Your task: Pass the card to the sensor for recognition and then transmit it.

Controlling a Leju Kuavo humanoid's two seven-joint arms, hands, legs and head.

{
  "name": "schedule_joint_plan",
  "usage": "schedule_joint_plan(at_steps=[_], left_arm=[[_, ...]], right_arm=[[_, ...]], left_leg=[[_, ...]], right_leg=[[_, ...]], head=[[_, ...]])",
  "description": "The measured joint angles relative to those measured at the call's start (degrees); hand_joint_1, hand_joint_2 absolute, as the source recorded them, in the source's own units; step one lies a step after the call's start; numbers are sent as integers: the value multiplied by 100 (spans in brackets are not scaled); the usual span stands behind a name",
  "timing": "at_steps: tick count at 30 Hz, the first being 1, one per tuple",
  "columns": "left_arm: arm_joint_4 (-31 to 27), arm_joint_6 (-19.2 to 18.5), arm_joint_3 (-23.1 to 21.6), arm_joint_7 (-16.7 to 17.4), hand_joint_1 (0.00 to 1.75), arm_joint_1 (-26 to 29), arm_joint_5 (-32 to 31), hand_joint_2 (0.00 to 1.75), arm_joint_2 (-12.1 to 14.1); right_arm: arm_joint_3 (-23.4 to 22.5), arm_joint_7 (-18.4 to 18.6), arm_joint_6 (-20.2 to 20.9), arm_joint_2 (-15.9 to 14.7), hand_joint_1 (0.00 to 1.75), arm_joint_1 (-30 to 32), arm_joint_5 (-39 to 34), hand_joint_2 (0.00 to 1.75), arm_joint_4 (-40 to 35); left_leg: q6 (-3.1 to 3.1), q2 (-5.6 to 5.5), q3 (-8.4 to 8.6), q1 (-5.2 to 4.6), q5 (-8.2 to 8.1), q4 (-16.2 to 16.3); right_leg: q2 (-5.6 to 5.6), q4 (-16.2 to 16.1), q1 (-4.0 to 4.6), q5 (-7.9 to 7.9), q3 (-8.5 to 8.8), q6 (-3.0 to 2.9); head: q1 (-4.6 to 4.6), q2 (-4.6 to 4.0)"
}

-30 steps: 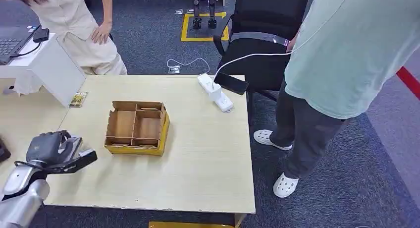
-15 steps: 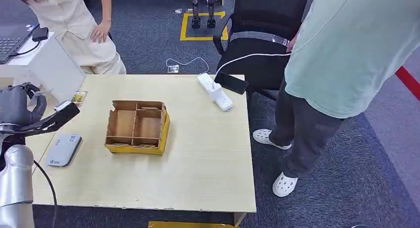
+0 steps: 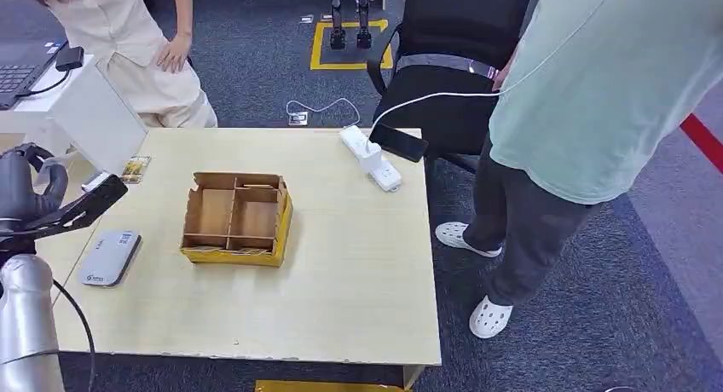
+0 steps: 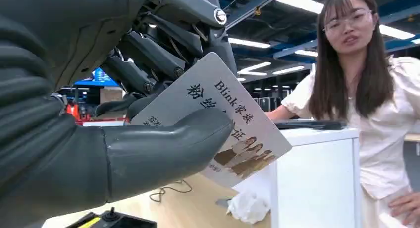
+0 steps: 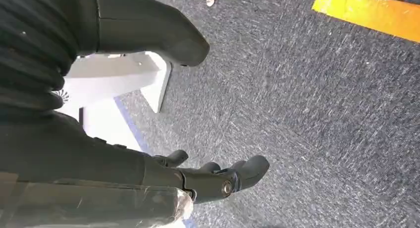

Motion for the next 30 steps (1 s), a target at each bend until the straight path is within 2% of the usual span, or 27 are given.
schedule_joint_plan(at_steps=[5,13,30], left_arm=[[-20,-43,2,4,175,-1,10,175,-83],[-326,-606,147,-256,175,-21,1314,175,-302],[-721,-724,361,-400,175,33,1969,175,-503]], right_arm=[[-109,-7,2,35,0,0,52,175,-7],[-319,-46,20,44,0,0,282,175,-9],[-625,-120,20,70,0,-2,669,175,-33]], left_leg=[[3,-2,0,0,2,0],[4,-2,-1,0,2,1],[5,-9,-5,0,3,2]], right_leg=[[-2,0,0,0,0,0],[-2,0,0,0,1,1],[-10,0,0,0,1,1]], head=[[0,0],[2,0],[0,0]])
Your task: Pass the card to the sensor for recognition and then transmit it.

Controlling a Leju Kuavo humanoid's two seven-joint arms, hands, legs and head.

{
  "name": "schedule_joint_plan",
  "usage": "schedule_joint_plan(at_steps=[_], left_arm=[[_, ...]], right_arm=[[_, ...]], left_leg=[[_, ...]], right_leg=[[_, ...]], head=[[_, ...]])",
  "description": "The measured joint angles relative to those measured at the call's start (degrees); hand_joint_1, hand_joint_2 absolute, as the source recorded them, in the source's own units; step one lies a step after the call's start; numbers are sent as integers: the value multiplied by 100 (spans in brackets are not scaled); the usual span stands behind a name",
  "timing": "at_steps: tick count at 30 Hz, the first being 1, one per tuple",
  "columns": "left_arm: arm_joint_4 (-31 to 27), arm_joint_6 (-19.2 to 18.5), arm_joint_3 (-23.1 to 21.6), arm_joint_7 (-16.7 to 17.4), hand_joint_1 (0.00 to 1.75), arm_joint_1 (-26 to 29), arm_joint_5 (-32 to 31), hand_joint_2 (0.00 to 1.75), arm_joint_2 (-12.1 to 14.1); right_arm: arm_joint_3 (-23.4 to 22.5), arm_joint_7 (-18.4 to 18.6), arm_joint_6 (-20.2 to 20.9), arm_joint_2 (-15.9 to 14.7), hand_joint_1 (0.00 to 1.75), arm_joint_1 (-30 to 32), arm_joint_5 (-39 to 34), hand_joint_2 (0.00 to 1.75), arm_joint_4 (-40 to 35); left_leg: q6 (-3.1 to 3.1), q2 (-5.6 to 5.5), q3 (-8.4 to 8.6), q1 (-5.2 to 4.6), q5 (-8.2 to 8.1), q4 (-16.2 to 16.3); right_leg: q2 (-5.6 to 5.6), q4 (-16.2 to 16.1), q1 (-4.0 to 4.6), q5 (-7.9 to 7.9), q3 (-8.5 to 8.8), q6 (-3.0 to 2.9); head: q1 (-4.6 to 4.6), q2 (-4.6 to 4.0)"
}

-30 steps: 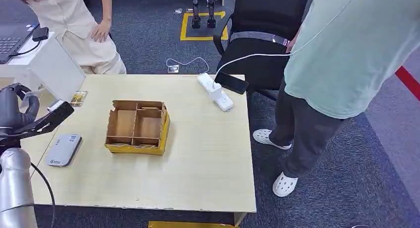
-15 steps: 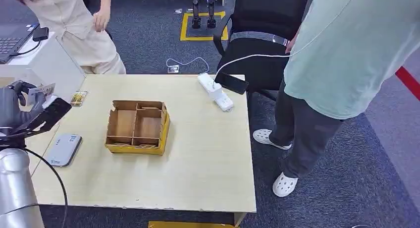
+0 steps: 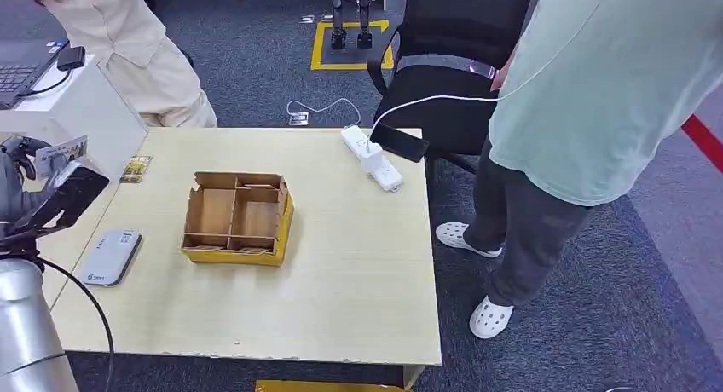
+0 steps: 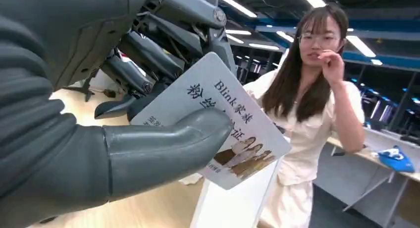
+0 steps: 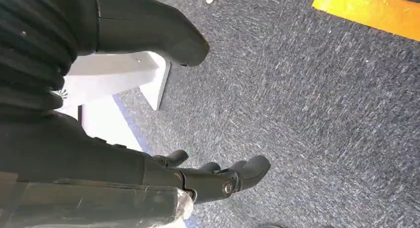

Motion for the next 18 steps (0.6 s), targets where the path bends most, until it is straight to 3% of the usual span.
schedule_joint_plan(at_steps=[9,15,18], left_arm=[[-41,79,0,31,175,8,-214,175,-22],[5,566,114,262,175,21,-1085,175,15],[74,664,249,291,175,22,-1213,175,33]], right_arm=[[-129,0,0,11,0,-1,136,175,-15],[-328,-2,4,26,0,-2,383,175,-22],[-424,-6,9,48,0,-3,457,175,-22]], left_leg=[[0,-1,-1,0,0,0],[0,-1,-2,0,0,0],[1,-3,-2,0,1,0]], right_leg=[[-2,0,0,0,0,0],[-1,0,0,0,-1,0],[-4,0,0,-1,-1,1]], head=[[0,0],[-2,0],[0,0]])
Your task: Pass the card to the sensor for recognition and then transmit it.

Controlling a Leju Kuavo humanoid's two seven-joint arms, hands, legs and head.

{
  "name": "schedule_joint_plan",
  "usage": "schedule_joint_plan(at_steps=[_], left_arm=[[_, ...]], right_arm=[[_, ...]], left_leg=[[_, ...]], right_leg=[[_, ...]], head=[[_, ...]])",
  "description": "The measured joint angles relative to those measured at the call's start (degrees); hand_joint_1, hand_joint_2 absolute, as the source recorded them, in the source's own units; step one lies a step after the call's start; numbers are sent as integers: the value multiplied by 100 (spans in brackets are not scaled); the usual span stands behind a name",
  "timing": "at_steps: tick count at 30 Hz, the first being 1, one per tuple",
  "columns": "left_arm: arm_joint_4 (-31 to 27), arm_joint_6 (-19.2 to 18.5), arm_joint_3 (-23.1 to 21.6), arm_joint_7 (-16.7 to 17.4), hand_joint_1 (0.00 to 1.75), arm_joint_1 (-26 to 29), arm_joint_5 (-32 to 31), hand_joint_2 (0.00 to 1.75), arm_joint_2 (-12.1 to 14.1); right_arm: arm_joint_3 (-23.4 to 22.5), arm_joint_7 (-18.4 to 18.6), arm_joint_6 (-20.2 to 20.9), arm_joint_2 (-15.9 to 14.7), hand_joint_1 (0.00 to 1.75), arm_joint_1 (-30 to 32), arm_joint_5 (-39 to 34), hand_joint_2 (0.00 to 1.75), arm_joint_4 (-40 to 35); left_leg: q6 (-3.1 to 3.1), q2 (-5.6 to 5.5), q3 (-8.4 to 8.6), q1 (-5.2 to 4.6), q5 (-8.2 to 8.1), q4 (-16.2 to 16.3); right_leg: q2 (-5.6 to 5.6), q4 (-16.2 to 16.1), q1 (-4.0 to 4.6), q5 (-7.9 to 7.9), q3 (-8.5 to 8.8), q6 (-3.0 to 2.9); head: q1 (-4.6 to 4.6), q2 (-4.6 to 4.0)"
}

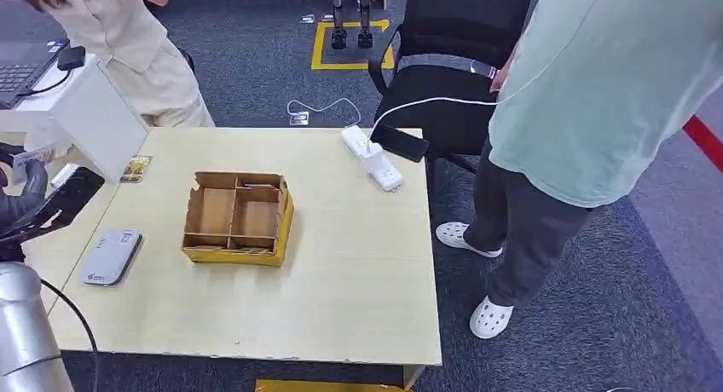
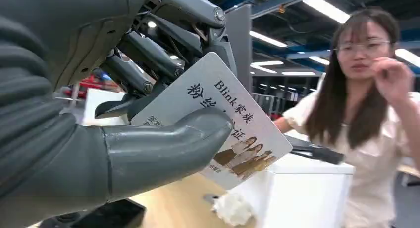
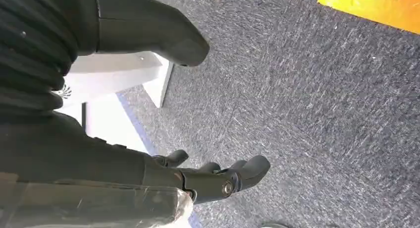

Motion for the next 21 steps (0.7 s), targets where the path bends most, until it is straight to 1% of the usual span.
schedule_joint_plan(at_steps=[7,14,18,21], left_arm=[[44,7,195,-114,175,62,33,175,28],[44,39,302,-420,175,112,192,175,46],[44,42,155,-419,175,-2,157,175,-13],[83,169,-206,-190,175,-213,31,175,-72]], right_arm=[[-105,-11,-4,33,0,-1,112,175,0],[-175,-37,-9,88,0,-1,267,175,0],[-214,-103,-9,109,0,-2,363,175,0],[-252,-155,-22,116,0,-27,431,175,0]], left_leg=[[0,0,-2,0,0,0],[1,-4,-1,0,0,1],[5,-6,-1,0,4,8],[11,-14,-6,0,8,9]], right_leg=[[-1,0,0,0,0,0],[-3,-2,0,0,-1,1],[-3,-4,0,1,-8,2],[-8,-3,0,5,-4,8]], head=[[2,0],[0,0],[0,0],[2,0]])
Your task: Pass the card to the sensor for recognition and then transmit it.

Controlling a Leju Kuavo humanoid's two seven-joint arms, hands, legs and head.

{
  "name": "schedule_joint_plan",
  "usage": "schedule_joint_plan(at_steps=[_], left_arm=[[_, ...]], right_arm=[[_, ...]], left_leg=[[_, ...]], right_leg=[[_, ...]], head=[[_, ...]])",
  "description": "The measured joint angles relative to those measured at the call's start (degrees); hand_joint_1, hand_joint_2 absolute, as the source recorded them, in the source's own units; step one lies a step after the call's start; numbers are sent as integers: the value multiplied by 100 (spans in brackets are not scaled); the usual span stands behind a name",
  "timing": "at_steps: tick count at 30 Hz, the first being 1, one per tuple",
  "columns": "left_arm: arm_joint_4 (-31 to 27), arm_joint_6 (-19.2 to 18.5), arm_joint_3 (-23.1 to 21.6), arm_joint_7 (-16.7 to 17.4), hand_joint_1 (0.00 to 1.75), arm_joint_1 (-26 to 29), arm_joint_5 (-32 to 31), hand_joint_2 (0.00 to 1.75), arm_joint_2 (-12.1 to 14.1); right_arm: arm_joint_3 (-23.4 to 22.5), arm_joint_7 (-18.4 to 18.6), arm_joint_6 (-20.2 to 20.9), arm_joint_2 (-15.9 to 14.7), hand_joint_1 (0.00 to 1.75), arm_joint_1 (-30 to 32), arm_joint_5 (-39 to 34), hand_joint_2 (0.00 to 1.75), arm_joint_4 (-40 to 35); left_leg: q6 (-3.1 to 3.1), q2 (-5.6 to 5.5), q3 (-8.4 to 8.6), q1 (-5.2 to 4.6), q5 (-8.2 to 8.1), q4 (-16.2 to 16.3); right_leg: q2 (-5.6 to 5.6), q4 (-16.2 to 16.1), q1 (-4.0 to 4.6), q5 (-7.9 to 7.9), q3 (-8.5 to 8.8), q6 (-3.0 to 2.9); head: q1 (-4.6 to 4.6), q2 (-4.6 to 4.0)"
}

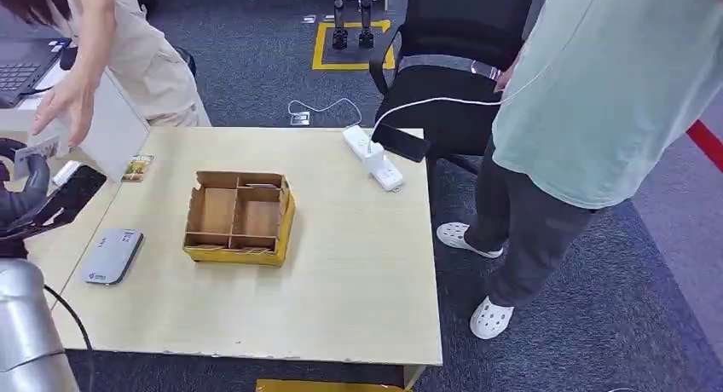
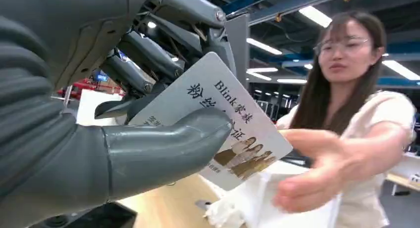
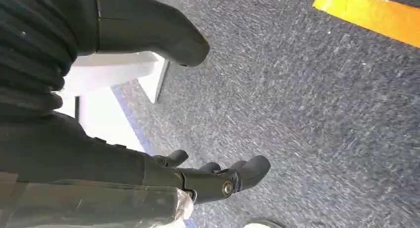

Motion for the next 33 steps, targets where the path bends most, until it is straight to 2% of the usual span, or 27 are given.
schedule_joint_plan(at_steps=[4,9,17,22,23,27,33], left_arm=[[166,142,-465,177,175,-287,-63,175,-87],[352,269,-824,214,175,-389,-6,175,-135],[437,476,-939,236,175,-370,-225,175,-179],[518,680,-939,487,175,-372,-785,175,-175],[538,697,-939,529,0,-372,-850,175,-173],[588,861,-939,527,0,-372,-977,175,-170],[621,881,-939,634,0,-385,-1167,175,-188]], right_arm=[[-105,-104,-32,11,0,-11,79,175,0],[-168,-575,-111,37,0,-12,96,175,0],[-170,-616,-114,52,0,-52,269,175,0],[-173,-625,-116,83,0,-82,324,175,0],[-175,-643,-116,85,0,-84,332,175,0],[-201,-686,-129,109,0,-97,369,175,0],[-229,-678,-179,149,0,-108,380,175,0]], left_leg=[[3,1,-1,-3,2,2],[4,5,-1,-3,2,3],[4,5,-6,-3,2,2],[4,4,-5,-3,2,2],[4,4,-6,-3,2,2],[5,4,-8,-3,3,2],[5,3,-9,-3,2,2]], right_leg=[[2,0,-1,7,1,6],[6,-1,-2,7,0,7],[6,-1,-2,7,-3,7],[5,0,-2,7,-3,7],[5,0,-2,7,-3,7],[5,0,-2,7,-2,7],[4,-1,-2,7,-3,7]], head=[[-2,0],[-2,0],[-2,0],[-2,0],[-2,0],[-2,0],[-2,0]])
